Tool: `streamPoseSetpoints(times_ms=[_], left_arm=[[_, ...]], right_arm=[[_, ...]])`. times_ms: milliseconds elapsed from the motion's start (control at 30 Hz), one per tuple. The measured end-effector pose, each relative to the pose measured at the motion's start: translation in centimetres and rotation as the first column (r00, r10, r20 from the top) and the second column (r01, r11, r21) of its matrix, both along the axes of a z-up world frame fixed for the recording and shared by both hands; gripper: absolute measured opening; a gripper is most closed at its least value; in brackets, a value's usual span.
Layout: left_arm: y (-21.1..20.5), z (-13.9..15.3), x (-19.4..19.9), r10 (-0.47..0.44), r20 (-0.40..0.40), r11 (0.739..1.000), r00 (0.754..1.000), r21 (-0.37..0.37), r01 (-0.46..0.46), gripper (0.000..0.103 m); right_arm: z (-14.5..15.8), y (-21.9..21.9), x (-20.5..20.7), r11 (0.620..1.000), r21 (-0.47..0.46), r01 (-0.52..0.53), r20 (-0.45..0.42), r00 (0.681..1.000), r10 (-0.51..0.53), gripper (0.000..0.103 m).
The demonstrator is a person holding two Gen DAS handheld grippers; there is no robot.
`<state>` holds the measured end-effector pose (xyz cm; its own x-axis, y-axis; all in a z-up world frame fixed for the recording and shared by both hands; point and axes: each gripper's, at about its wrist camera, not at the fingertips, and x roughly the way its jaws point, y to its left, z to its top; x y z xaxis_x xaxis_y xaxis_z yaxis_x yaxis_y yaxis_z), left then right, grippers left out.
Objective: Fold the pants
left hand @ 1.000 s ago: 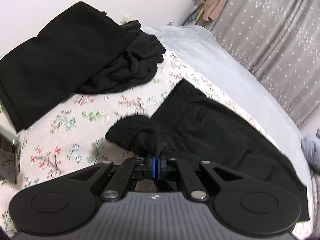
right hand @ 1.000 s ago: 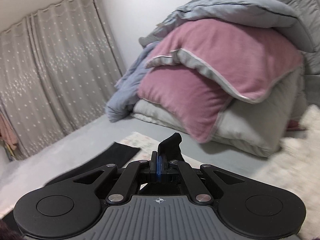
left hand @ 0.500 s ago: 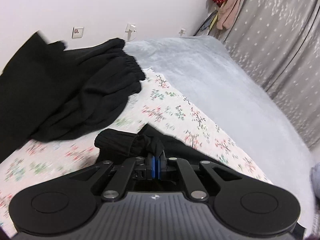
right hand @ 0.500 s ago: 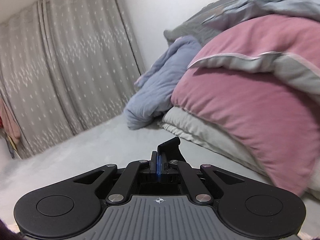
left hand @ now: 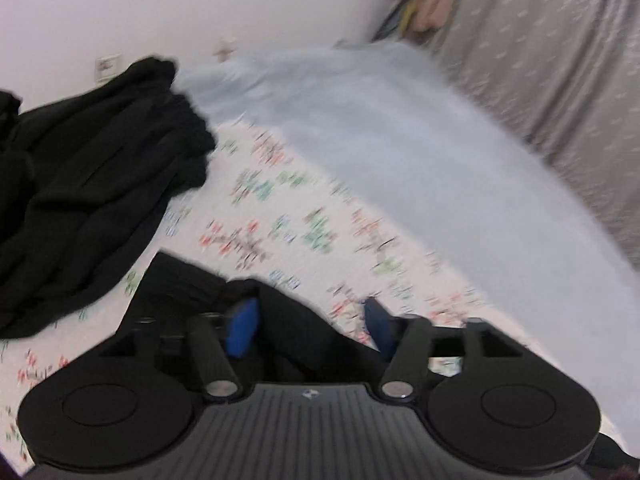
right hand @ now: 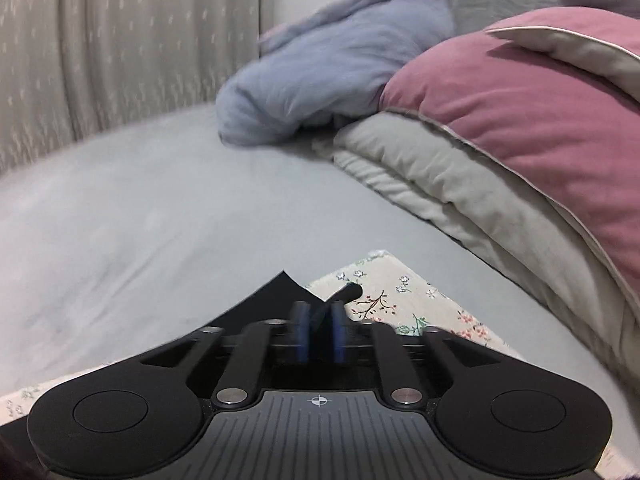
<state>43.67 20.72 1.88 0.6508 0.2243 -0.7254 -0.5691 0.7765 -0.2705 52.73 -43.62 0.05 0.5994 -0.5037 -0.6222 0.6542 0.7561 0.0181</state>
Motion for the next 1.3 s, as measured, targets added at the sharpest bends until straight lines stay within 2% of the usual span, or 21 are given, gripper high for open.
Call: streamPoseSetpoints(times_ms=[133, 233, 367, 400, 467, 533, 667, 700, 733, 800, 833, 867, 900, 967, 1033, 1100, 1167, 1200, 1233, 1267, 1300], left_arm=[[0.6, 1.0, -4.1, -0.068, 0.040, 0.997, 0.997, 0.024, 0.067, 0.090], [0.2, 0.8, -7.3, -0.143, 0.064, 0.989, 0.988, 0.046, 0.141, 0.090], [0.4, -0.4, -8.9, -0.145, 0.094, 0.982, 0.985, 0.132, 0.132, 0.090], [0.4, -0.8, -8.9, -0.156, 0.100, 0.980, 0.983, 0.138, 0.142, 0.090], [-0.2, -1.9, -8.2, -0.202, 0.048, 0.970, 0.978, 0.145, 0.194, 0.090], [-1.0, -2.9, -7.5, -0.221, 0.009, 0.960, 0.975, 0.180, 0.216, 0.089], [-0.9, -3.4, -5.5, -0.209, 0.002, 0.961, 0.978, 0.184, 0.205, 0.089], [-0.6, -3.4, -5.0, -0.200, 0.006, 0.965, 0.980, 0.173, 0.196, 0.089], [-0.3, -3.3, -4.7, -0.195, 0.019, 0.968, 0.981, 0.166, 0.189, 0.089], [0.0, -2.7, -4.2, -0.201, 0.027, 0.965, 0.979, 0.179, 0.193, 0.089], [0.2, -2.3, -4.2, -0.204, 0.023, 0.960, 0.979, 0.200, 0.196, 0.089], [0.3, -2.0, -4.4, -0.205, 0.020, 0.956, 0.978, 0.218, 0.196, 0.089], [0.5, -1.7, -4.9, -0.196, 0.024, 0.955, 0.980, 0.232, 0.185, 0.089], [1.2, -1.4, -6.4, -0.185, 0.042, 0.957, 0.982, 0.233, 0.171, 0.091], [1.7, -1.5, -8.3, -0.180, 0.038, 0.966, 0.983, 0.196, 0.169, 0.091], [2.0, -1.7, -10.2, -0.177, 0.030, 0.973, 0.984, 0.156, 0.171, 0.091], [2.2, -1.8, -12.0, -0.170, 0.029, 0.977, 0.985, 0.132, 0.165, 0.092], [2.3, -2.0, -12.6, -0.161, 0.032, 0.980, 0.986, 0.126, 0.156, 0.093], [2.4, -2.2, -13.1, -0.154, 0.033, 0.982, 0.988, 0.118, 0.149, 0.093], [2.5, -2.6, -13.4, -0.140, 0.032, 0.986, 0.990, 0.097, 0.136, 0.093], [2.6, -3.1, -13.8, -0.128, 0.033, 0.990, 0.991, 0.059, 0.126, 0.093]], right_arm=[[-0.5, 2.8, -2.5, 0.975, 0.037, -0.221, -0.010, 0.975, 0.221, 0.026], [-0.8, 7.1, -4.6, 0.868, 0.135, -0.477, -0.022, 0.875, 0.484, 0.027], [-0.2, 12.0, -7.2, 0.804, 0.149, -0.576, 0.102, 0.818, 0.566, 0.028], [-0.4, 13.3, -7.0, 0.769, 0.154, -0.620, 0.084, 0.784, 0.615, 0.028], [-1.2, 18.0, -5.9, 0.673, 0.102, -0.733, -0.046, 0.672, 0.739, 0.027], [-2.0, 21.8, -4.2, 0.646, 0.042, -0.762, -0.137, 0.637, 0.759, 0.027], [-3.2, 25.7, 1.0, 0.629, 0.067, -0.774, -0.175, 0.612, 0.771, 0.027], [-3.8, 26.3, 2.7, 0.639, 0.076, -0.766, -0.196, 0.616, 0.763, 0.026], [-3.9, 26.3, 4.1, 0.668, 0.059, -0.742, -0.189, 0.649, 0.737, 0.026], [-2.8, 24.8, 4.8, 0.793, 0.056, -0.606, -0.033, 0.793, 0.608, 0.027], [-2.3, 23.4, 4.6, 0.848, 0.114, -0.517, 0.066, 0.856, 0.513, 0.027], [-2.3, 22.2, 4.4, 0.873, 0.168, -0.458, 0.090, 0.889, 0.449, 0.027], [-2.5, 21.9, 4.2, 0.877, 0.177, -0.448, 0.054, 0.894, 0.445, 0.027], [-2.6, 22.2, 2.0, 0.853, 0.133, -0.505, -0.014, 0.859, 0.511, 0.027], [-1.8, 21.4, -2.4, 0.811, 0.173, -0.558, 0.051, 0.828, 0.559, 0.027], [-1.2, 21.4, -7.1, 0.732, 0.240, -0.638, 0.111, 0.767, 0.632, 0.030], [-0.6, 22.7, -13.3, 0.559, 0.263, -0.787, 0.144, 0.605, 0.783, 0.043], [-0.5, 23.7, -15.9, 0.477, 0.262, -0.839, 0.155, 0.525, 0.837, 0.063], [-0.5, 24.9, -18.8, 0.383, 0.252, -0.889, 0.162, 0.429, 0.889, 0.073], [-0.8, 26.4, -21.5, 0.300, 0.231, -0.926, 0.157, 0.340, 0.927, 0.073], [-1.2, 27.9, -23.5, 0.252, 0.209, -0.945, 0.143, 0.284, 0.948, 0.073]])
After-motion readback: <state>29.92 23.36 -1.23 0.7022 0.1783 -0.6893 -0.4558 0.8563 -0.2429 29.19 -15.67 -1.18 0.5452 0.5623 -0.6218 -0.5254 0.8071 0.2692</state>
